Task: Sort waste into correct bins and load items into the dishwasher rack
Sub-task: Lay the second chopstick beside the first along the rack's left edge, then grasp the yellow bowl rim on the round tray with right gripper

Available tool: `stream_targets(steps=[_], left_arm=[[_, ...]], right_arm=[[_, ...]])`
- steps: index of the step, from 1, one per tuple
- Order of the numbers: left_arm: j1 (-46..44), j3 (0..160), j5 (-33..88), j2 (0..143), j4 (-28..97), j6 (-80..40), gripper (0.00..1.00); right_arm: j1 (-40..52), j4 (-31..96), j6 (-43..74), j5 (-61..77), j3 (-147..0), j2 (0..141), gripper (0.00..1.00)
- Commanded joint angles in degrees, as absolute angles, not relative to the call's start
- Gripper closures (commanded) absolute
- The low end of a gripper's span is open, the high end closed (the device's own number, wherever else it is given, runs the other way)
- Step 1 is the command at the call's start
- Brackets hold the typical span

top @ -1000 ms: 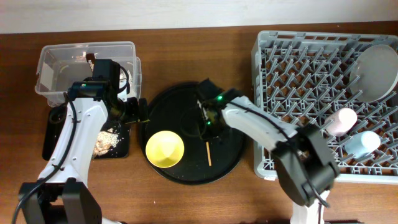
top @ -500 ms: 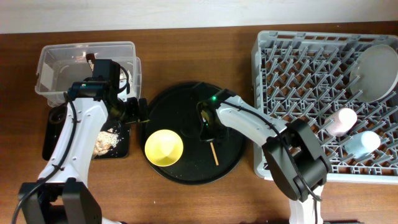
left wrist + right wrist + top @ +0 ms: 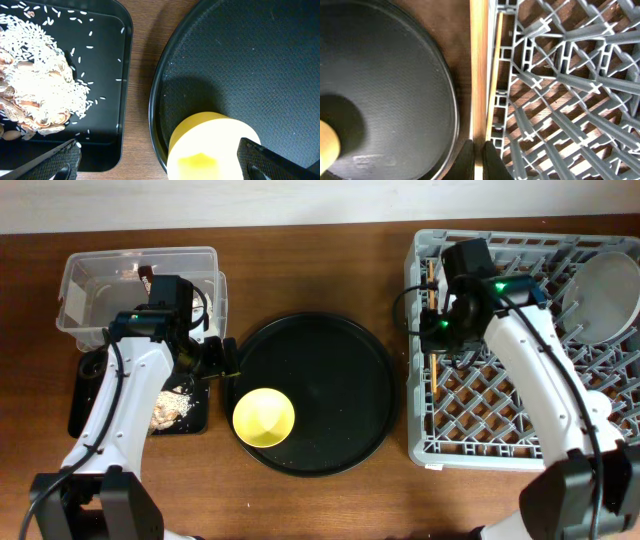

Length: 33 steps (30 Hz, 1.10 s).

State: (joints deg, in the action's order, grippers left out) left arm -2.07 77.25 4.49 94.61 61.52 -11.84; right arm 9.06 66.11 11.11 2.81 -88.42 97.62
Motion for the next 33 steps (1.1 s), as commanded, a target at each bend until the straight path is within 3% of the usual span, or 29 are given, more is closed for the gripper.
stream_targets(steps=[1,2,15,21,33], left_arm=[[-1.69,77.3,5.1,93.36,61.56,-12.14,0.01],[-1.69,77.3,5.1,93.36,61.58,-12.14,0.01],[-1.69,77.3,5.1,93.36,61.6,-12.14,0.01],[-1.69,77.3,5.08,93.36,61.56,-12.14,0.01],[-1.69,77.3,5.08,93.36,61.39,-12.12,0.01]], right_arm=[[8.93,65.56,9.21,2.31,-86.5,100.47,0.95],[8.93,65.58,9.21,2.28,-86.41,101.01,0.88],[8.93,64.82,9.23,2.87,-86.48,102.52,0.82],[9.89,63.61,9.17,14.68,-89.58,97.51,0.76],[33.32,56.05,12.36,16.08,-88.92,107.15,0.68]])
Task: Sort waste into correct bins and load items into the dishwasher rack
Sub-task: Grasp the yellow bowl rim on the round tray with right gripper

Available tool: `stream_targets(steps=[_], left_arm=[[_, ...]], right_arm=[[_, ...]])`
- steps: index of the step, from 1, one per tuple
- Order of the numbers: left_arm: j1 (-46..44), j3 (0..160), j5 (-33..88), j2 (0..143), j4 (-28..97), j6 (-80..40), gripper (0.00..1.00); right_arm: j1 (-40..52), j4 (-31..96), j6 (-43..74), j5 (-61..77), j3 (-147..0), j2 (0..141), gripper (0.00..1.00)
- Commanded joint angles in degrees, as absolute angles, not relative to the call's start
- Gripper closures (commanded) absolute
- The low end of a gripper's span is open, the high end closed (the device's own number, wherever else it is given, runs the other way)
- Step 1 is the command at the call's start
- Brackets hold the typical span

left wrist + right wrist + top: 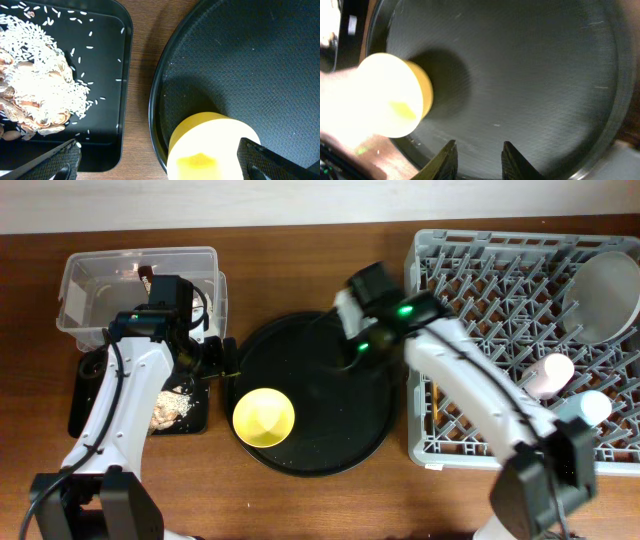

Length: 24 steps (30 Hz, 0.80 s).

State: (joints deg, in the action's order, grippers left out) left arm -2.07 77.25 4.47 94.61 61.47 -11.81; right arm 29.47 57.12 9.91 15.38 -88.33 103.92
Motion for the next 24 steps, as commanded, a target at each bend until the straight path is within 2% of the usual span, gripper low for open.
stream_targets(steps=[1,6,11,15,16,20,24], left_arm=[[-1.69,77.3,5.08,93.36,61.39,-12.12,0.01],[-1.69,77.3,5.08,93.36,61.36,-12.12,0.01],[-1.69,77.3,5.08,93.36,61.36,-12.12,0.01],[-1.69,77.3,5.08,93.36,61.39,-12.12,0.0],[-1.69,77.3,5.08,93.36,61.39,-12.12,0.01],[-1.69,77.3,5.08,93.36,61.36,-12.12,0.01],[-1.69,77.3,5.06,93.36,61.39,-12.12,0.01]], right_arm=[[35.11,55.2,12.82,16.08,-88.92,108.55,0.65],[41.15,51.57,15.55,15.86,-88.92,114.83,0.63],[42.41,50.57,17.63,15.9,-88.92,119.87,0.65],[41.93,50.52,17.96,15.88,-88.97,121.08,0.92],[41.23,50.76,17.91,15.86,-89.1,120.55,0.96],[37.6,52.64,17.85,14.57,-89.19,116.62,0.96],[30.76,56.69,13.8,6.98,-89.21,108.38,0.96]])
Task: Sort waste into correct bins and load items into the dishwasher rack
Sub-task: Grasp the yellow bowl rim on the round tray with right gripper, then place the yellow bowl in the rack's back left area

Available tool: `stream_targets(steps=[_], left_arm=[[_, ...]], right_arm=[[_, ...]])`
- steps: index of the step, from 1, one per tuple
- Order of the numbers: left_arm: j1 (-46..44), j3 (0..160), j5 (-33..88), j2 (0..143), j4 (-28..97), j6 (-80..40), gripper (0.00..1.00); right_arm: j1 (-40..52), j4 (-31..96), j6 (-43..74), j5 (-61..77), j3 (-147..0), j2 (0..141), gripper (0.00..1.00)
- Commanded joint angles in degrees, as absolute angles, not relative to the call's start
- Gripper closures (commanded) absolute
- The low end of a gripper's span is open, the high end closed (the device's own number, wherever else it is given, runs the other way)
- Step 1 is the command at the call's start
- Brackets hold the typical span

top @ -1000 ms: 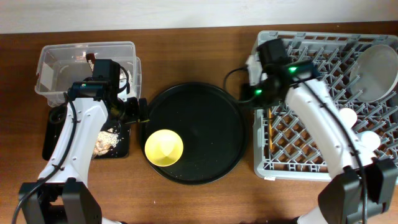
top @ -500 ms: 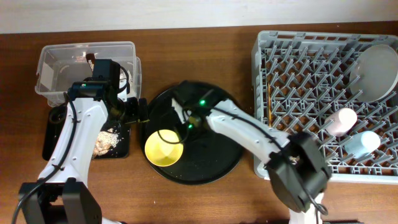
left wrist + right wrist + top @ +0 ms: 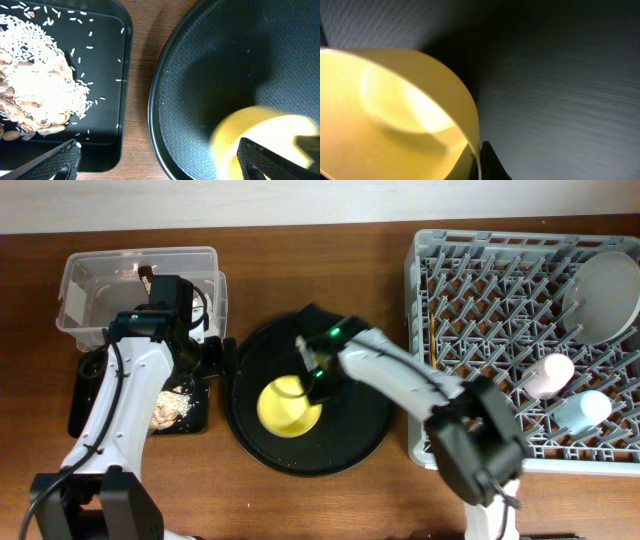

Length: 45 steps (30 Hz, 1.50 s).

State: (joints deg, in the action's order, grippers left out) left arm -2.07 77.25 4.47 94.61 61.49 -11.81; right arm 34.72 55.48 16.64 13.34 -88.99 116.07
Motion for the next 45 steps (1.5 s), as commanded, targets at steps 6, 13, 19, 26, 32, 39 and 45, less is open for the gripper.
stream_targets(steps=[6,13,19,26,32,39,45], left_arm=[[-1.69,77.3,5.08,93.36,61.36,-12.12,0.01],[-1.69,77.3,5.08,93.36,61.21,-12.12,0.01],[-1.69,77.3,5.08,93.36,61.14,-12.12,0.01],[-1.69,77.3,5.1,93.36,60.93,-12.12,0.01],[-1.69,77.3,5.08,93.36,60.93,-12.12,0.01],[-1.69,77.3,5.08,93.36,60.88,-12.12,0.01],[-1.69,77.3,5.08,93.36,60.88,-12.12,0.01]], right_arm=[[18.2,56.9,8.01,-10.55,-89.21,94.78,0.96],[5.04,52.1,7.51,-30.17,-89.19,92.55,0.96],[-1.41,43.2,7.49,-43.97,-89.19,93.67,0.96],[-1.96,39.57,7.51,-53.15,-89.17,101.89,0.96],[-0.56,40.27,7.53,-53.21,-89.17,110.93,0.96],[3.16,40.69,7.51,-53.36,-89.14,113.84,0.96],[4.4,43.83,7.97,-54.72,-89.14,113.84,0.96]])
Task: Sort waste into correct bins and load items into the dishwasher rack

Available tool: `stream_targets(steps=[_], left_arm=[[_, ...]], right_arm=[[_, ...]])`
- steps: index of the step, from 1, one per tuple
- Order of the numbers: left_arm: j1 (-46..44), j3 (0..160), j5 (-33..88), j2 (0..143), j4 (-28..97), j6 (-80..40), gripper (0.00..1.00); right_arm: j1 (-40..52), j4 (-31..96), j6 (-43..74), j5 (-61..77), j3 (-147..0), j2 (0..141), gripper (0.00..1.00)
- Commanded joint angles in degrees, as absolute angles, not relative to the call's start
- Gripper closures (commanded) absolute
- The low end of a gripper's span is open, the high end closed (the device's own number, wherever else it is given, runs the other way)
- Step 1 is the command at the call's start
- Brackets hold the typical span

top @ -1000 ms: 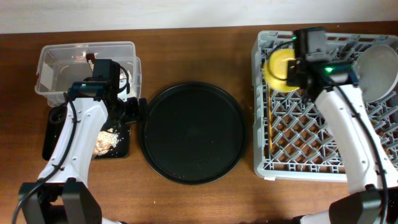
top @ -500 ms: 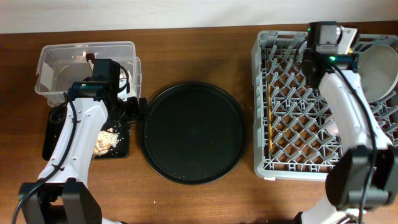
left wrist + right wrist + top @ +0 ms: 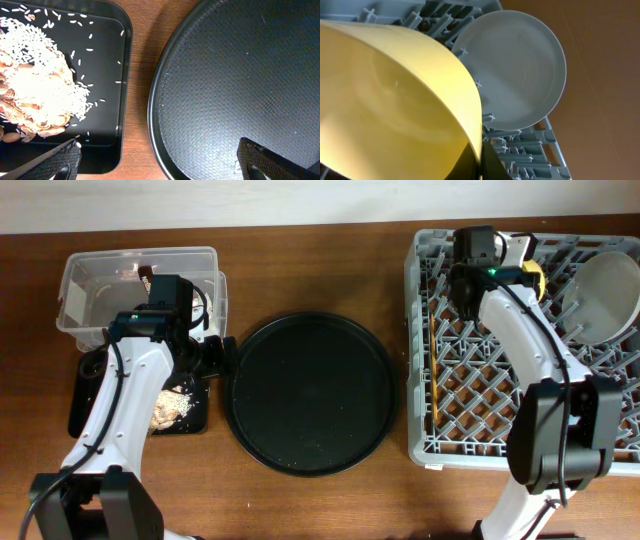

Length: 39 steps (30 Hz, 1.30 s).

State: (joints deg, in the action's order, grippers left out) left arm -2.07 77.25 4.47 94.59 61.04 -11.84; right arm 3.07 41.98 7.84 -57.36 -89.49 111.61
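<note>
A yellow bowl fills the right wrist view, its rim pinched in my right gripper, which is shut on it. From overhead the right gripper is over the back of the grey dishwasher rack, with only a bit of the yellow bowl showing. Just beside it a grey plate stands in the rack's back right corner. Wooden chopsticks lie along the rack's left edge. My left gripper hangs open over the gap between the rice tray and the round tray, holding nothing.
The round black tray in the middle holds nothing. A black rectangular tray at the left carries a pile of rice and scraps. Behind it stands a clear plastic bin.
The right gripper had the bowl's rim on the round tray; now it holds the bowl over the back of the rack beside the grey plate. The round tray is bare. The left arm has not moved.
First the right gripper was shut around chopsticks at the rack's left edge while the bowl sat on the round tray. Then it was open over the tray near the bowl, chopsticks left in the rack. Then it was shut on the bowl's rim, and now holds it over the rack.
</note>
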Motion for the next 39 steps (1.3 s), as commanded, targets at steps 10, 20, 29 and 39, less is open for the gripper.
stream_targets(steps=[10,20,29,39], left_arm=[[-1.69,77.3,5.1,93.36,60.9,-12.12,0.01],[-1.69,77.3,5.1,93.36,60.93,-12.12,0.01],[-1.69,77.3,5.1,93.36,60.93,-12.14,0.01],[-1.69,77.3,5.1,93.36,60.93,-12.12,0.01]], right_arm=[[9.63,45.47,7.97,-53.08,-89.14,113.84,0.96],[10.17,55.51,17.26,-37.82,-89.14,113.84,0.96],[10.17,59.46,17.87,-23.92,-89.14,113.84,0.96],[10.17,60.73,18.55,-23.88,-89.14,113.84,0.96]])
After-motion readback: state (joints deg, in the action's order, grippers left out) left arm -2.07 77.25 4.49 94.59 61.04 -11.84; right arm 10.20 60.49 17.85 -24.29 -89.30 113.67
